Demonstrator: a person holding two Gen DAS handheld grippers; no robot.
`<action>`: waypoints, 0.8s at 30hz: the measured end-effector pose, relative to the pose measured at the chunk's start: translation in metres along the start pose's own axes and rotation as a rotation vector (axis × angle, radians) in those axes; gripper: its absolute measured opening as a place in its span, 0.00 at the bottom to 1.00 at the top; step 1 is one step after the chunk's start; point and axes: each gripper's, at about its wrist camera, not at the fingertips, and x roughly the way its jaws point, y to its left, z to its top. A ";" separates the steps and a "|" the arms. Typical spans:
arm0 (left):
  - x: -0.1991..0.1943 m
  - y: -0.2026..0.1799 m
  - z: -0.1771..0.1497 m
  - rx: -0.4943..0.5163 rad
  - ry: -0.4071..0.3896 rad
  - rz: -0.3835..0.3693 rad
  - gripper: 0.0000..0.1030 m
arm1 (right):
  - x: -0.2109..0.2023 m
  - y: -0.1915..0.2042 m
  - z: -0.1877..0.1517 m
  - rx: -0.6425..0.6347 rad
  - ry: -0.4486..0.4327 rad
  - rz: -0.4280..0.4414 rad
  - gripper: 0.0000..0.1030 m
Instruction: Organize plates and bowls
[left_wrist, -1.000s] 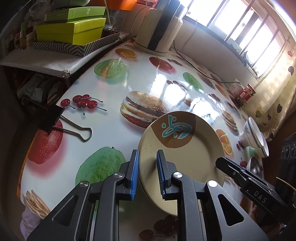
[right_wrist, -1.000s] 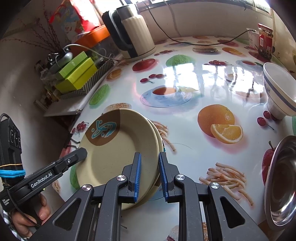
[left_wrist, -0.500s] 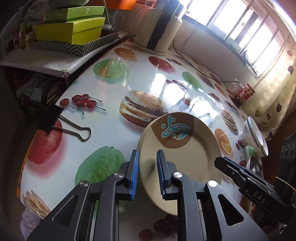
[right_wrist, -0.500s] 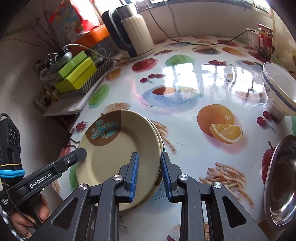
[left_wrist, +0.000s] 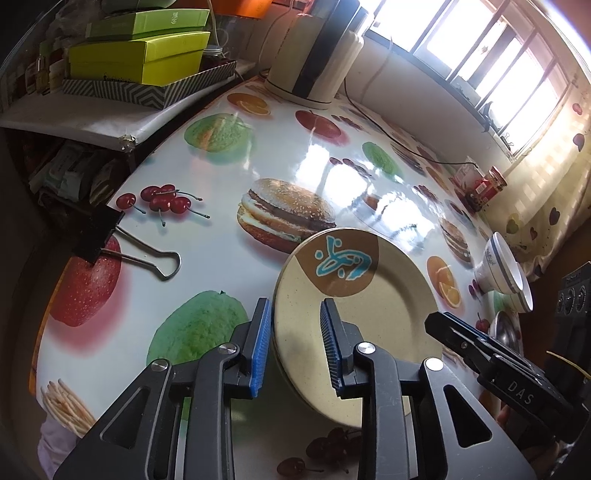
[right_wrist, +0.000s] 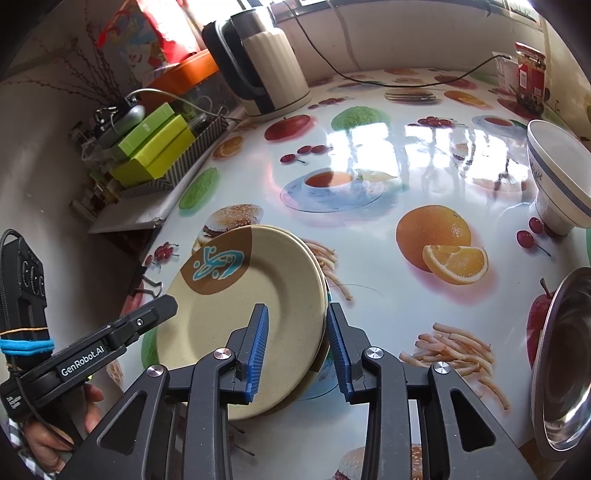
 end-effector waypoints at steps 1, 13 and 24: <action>0.000 0.001 0.000 -0.003 -0.003 -0.005 0.30 | 0.000 0.000 0.000 0.003 0.000 0.001 0.35; 0.012 0.008 -0.008 -0.034 0.037 -0.017 0.37 | 0.008 -0.009 -0.002 0.048 0.018 0.009 0.45; 0.016 0.003 -0.009 -0.022 0.034 -0.022 0.37 | 0.017 -0.014 -0.003 0.064 0.042 0.044 0.45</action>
